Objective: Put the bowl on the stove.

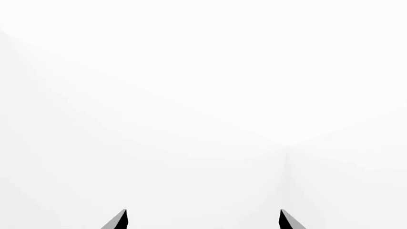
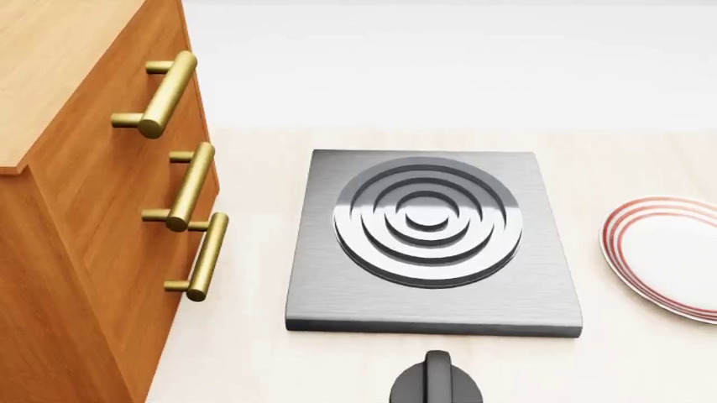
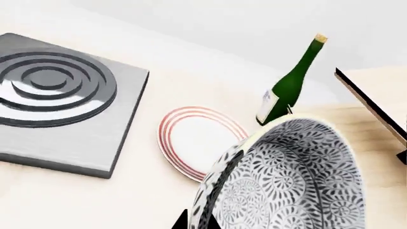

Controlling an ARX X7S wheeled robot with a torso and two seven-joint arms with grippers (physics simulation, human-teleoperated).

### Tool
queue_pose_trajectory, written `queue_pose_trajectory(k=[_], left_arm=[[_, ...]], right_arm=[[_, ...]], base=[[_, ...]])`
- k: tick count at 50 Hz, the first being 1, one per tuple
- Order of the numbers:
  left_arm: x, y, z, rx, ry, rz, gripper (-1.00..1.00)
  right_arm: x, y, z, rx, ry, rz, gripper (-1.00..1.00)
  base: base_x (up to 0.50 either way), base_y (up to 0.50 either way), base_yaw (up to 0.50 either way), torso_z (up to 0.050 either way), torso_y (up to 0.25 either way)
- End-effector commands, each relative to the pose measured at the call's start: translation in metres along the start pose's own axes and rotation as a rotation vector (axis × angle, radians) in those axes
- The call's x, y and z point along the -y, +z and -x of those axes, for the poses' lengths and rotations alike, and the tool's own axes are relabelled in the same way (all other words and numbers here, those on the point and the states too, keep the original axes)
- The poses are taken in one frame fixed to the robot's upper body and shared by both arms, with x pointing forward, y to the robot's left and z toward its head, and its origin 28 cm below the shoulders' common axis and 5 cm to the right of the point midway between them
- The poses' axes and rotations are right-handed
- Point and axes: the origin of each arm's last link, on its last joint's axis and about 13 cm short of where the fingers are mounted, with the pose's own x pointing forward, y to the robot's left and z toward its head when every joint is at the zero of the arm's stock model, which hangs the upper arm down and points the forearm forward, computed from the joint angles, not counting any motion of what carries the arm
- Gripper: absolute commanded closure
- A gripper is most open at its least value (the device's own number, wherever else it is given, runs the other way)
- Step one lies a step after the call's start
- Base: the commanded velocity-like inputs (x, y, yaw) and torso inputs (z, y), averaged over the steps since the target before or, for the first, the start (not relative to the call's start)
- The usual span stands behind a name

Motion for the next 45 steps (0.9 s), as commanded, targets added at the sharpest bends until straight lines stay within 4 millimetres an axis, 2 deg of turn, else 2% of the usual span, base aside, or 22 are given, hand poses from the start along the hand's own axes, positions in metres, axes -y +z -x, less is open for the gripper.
queue_pose_trajectory(k=[1, 14, 28, 35, 45], left_arm=[[-0.002, 0.002, 0.001, 0.041, -0.009, 0.015, -1.00], [-0.002, 0.002, 0.001, 0.042, -0.006, 0.016, -1.00], [-0.002, 0.001, 0.001, 0.037, -0.003, 0.020, -1.00], [-0.002, 0.000, 0.001, 0.034, -0.001, 0.021, -1.00], [-0.002, 0.000, 0.001, 0.034, -0.002, 0.023, -1.00]], right_arm=[[-0.008, 0.051, -0.007, 0.156, 0.112, 0.107, 1.00], [-0.029, 0.108, -0.055, 0.254, 0.235, 0.133, 1.00], [-0.052, 0.133, -0.102, 0.256, 0.308, 0.118, 1.00], [-0.059, 0.142, -0.113, 0.271, 0.319, 0.109, 1.00], [-0.062, 0.145, -0.106, 0.305, 0.329, 0.144, 1.00]], base=[[0.00, 0.00, 0.00, 0.000, 0.000], [0.00, 0.00, 0.00, 0.000, 0.000], [0.00, 0.00, 0.00, 0.000, 0.000], [0.00, 0.00, 0.00, 0.000, 0.000], [0.00, 0.00, 0.00, 0.000, 0.000]])
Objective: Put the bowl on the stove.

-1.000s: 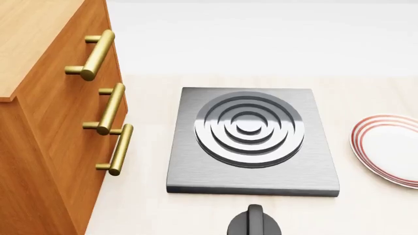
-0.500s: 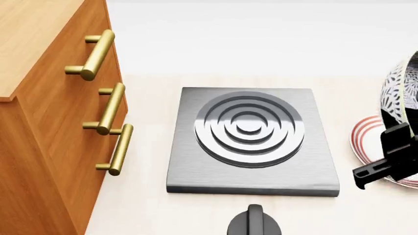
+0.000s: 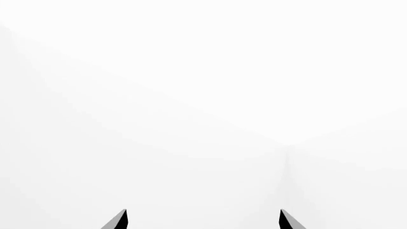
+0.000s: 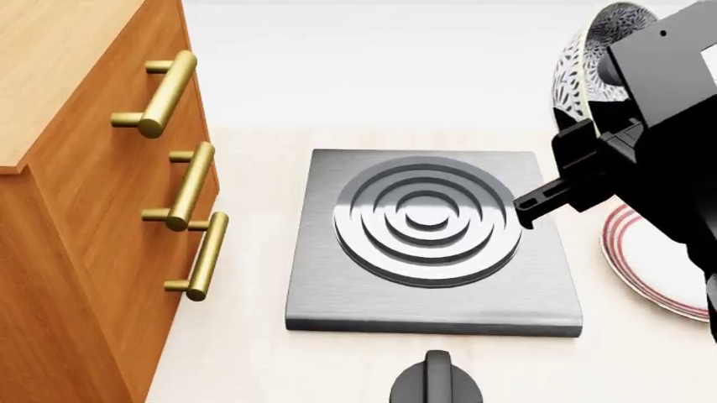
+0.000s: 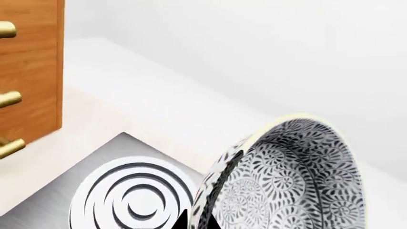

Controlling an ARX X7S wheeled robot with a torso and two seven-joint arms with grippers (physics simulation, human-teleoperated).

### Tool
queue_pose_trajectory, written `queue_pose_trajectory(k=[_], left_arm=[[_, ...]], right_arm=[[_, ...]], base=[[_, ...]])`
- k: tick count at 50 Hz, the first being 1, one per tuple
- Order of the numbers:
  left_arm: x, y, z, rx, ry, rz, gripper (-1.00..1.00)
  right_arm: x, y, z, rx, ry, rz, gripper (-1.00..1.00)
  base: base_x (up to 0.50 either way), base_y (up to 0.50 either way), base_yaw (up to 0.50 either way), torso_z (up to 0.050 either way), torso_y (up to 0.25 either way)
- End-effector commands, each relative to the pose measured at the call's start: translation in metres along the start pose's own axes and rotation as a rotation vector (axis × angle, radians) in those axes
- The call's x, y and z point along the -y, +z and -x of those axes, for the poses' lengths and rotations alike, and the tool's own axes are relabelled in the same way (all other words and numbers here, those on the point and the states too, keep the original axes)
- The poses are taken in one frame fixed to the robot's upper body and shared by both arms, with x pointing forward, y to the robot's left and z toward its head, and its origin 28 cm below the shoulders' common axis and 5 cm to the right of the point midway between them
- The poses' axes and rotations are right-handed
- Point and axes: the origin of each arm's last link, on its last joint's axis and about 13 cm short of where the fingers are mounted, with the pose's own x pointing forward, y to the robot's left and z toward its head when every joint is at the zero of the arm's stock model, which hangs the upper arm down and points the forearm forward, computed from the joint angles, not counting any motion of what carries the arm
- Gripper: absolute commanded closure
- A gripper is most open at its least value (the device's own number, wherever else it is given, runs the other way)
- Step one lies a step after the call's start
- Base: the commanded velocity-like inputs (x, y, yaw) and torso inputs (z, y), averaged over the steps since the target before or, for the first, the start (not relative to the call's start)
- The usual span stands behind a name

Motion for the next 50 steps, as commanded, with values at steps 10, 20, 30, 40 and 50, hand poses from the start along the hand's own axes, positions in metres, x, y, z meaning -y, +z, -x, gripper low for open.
queue_pose_trajectory(k=[10, 20, 30, 40, 50], left_arm=[[-0.002, 0.002, 0.001, 0.041, -0.009, 0.015, -1.00], [-0.001, 0.003, 0.001, 0.043, -0.009, 0.018, -1.00], [-0.002, 0.002, 0.001, 0.036, -0.007, 0.021, -1.00], [-0.002, 0.002, 0.002, 0.039, -0.010, 0.028, -1.00], [-0.003, 0.001, 0.002, 0.030, 0.000, 0.048, -1.00]], right_arm=[[-0.002, 0.015, -0.008, 0.052, 0.007, 0.040, 1.00], [0.000, 0.014, -0.031, 0.038, 0.041, 0.044, 1.00], [0.002, 0.009, -0.078, 0.008, 0.115, 0.050, 1.00], [-0.002, -0.003, -0.101, 0.006, 0.154, -0.011, 1.00], [-0.015, 0.002, -0.108, 0.002, 0.225, -0.023, 1.00]], base=[[0.00, 0.00, 0.00, 0.000, 0.001], [0.00, 0.00, 0.00, 0.000, 0.000], [0.00, 0.00, 0.00, 0.000, 0.001], [0.00, 0.00, 0.00, 0.000, 0.000], [0.00, 0.00, 0.00, 0.000, 0.001]])
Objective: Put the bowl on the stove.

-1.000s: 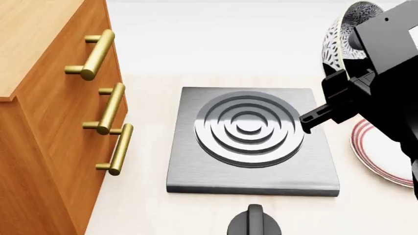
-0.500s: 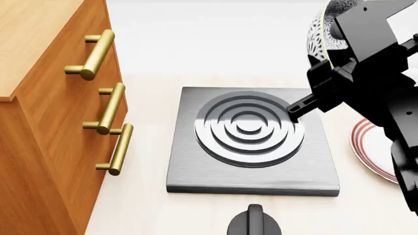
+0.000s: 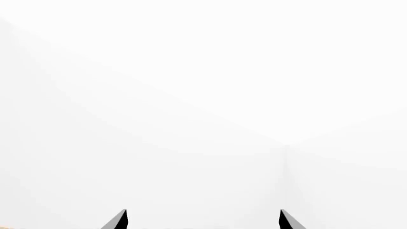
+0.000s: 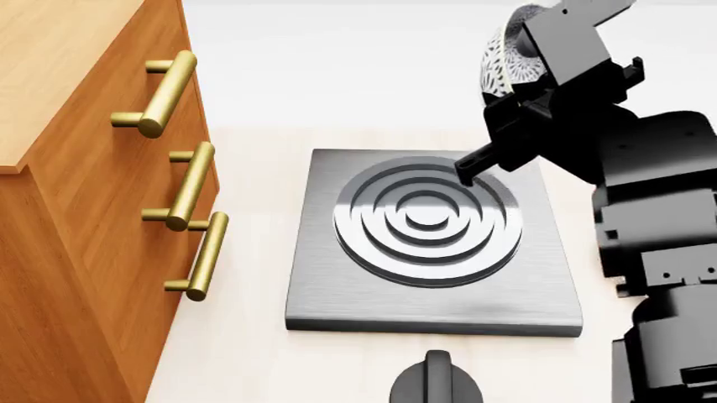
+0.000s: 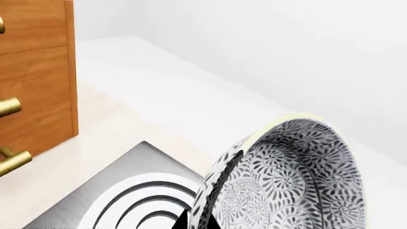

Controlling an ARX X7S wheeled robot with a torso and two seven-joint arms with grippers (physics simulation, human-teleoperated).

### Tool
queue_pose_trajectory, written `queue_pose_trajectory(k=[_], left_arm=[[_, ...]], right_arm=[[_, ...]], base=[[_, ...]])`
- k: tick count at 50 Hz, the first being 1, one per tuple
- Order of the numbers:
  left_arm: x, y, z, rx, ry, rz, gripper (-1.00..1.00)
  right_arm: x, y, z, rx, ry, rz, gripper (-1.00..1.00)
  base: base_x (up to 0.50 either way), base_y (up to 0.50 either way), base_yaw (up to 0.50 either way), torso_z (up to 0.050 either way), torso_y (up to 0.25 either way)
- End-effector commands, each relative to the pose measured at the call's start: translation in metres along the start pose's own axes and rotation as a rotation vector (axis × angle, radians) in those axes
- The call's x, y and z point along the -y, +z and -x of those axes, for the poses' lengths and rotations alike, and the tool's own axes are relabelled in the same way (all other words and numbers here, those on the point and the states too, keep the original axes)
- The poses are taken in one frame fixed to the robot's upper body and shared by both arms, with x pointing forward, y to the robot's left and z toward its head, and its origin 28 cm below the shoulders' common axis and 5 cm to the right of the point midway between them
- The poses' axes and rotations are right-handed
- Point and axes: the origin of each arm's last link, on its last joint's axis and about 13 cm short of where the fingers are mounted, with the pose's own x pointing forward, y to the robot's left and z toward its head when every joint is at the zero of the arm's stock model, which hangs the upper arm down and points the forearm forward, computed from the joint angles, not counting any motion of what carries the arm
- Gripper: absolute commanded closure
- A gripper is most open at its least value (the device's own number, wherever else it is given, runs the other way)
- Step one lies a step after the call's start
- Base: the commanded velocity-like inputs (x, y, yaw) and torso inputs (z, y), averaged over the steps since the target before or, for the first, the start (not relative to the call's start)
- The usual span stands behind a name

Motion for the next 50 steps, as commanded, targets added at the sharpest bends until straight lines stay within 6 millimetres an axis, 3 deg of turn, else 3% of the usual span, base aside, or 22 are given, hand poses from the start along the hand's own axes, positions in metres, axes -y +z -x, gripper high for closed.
queue_pose_trajectory(k=[1, 29, 36, 50], left_arm=[[-0.002, 0.002, 0.001, 0.037, -0.002, 0.026, -1.00], [-0.005, -0.003, 0.000, 0.040, 0.028, -0.036, -1.00], [-0.005, -0.003, -0.001, 0.034, 0.038, -0.029, -1.00], [-0.004, -0.002, 0.000, 0.056, 0.031, -0.044, -1.00]], right_arm=[[-0.017, 0.009, -0.017, 0.014, 0.104, 0.009, 1.00], [-0.030, 0.008, -0.024, -0.025, 0.157, -0.044, 1.00], [-0.030, 0.009, -0.024, -0.022, 0.155, -0.048, 1.00], [-0.030, 0.009, -0.024, -0.023, 0.160, -0.051, 1.00]], base=[[0.00, 0.00, 0.00, 0.000, 0.000], [0.00, 0.00, 0.00, 0.000, 0.000], [0.00, 0.00, 0.00, 0.000, -0.241], [0.00, 0.00, 0.00, 0.000, -0.031]])
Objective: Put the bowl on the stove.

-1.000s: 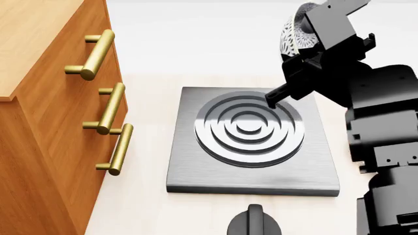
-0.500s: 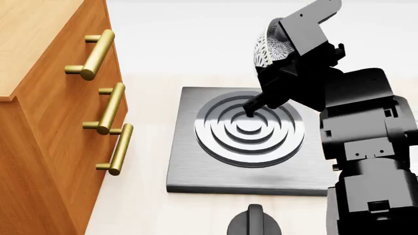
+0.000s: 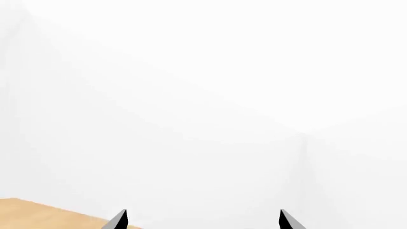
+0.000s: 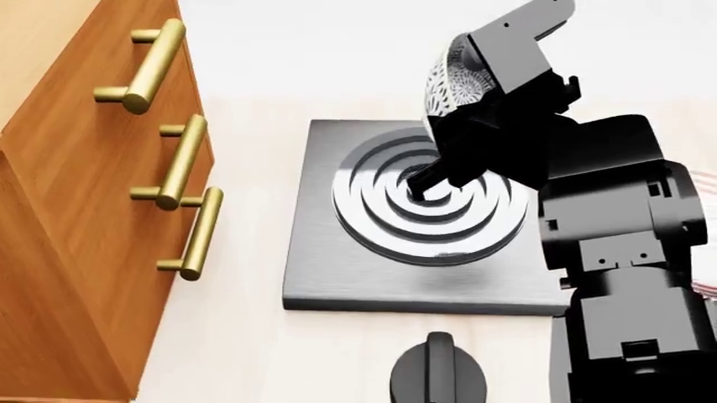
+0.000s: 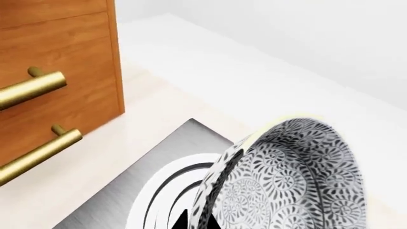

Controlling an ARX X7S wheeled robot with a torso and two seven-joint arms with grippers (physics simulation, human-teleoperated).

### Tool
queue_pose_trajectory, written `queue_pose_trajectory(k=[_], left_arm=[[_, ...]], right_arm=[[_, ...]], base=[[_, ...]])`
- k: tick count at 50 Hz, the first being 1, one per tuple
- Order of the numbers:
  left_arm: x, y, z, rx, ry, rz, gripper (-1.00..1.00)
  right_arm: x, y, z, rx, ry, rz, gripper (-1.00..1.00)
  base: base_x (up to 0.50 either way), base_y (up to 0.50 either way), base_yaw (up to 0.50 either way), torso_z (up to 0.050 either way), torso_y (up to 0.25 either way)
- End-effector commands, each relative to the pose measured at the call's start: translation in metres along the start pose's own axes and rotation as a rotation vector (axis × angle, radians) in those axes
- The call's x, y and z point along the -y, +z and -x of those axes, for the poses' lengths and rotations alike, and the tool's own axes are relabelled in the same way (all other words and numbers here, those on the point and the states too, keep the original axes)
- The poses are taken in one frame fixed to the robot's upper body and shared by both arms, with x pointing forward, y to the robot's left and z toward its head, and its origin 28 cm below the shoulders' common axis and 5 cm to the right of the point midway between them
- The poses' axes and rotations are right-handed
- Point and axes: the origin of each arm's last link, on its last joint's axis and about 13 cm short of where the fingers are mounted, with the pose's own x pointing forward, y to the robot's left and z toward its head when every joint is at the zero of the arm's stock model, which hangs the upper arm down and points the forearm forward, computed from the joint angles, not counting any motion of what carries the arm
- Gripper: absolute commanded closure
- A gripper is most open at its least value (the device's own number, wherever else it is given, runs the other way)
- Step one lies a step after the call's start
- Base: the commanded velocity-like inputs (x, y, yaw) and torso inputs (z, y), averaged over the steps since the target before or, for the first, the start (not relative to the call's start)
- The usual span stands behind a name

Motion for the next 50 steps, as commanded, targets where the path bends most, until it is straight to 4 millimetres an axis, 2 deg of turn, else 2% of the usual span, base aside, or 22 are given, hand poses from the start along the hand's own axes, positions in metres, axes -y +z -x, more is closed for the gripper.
queue_pose_trajectory(k=[1, 8, 50], left_arm=[[-0.0005, 0.0029, 0.0020, 0.061, -0.016, -0.011, -1.00], [-0.0012, 0.0033, 0.0013, 0.056, -0.009, 0.011, -1.00], [-0.0020, 0.0027, 0.0022, 0.067, 0.003, 0.043, -1.00]], right_arm=[[-0.0052, 0.0056, -0.0046, 0.020, 0.029, 0.002, 1.00], [-0.0063, 0.0068, -0.0054, 0.024, 0.035, 0.001, 1.00], [-0.0130, 0.0043, -0.0104, 0.027, 0.051, -0.038, 1.00]], base=[[0.00, 0.00, 0.00, 0.000, -0.250], [0.00, 0.00, 0.00, 0.000, -0.181], [0.00, 0.00, 0.00, 0.000, -0.023]])
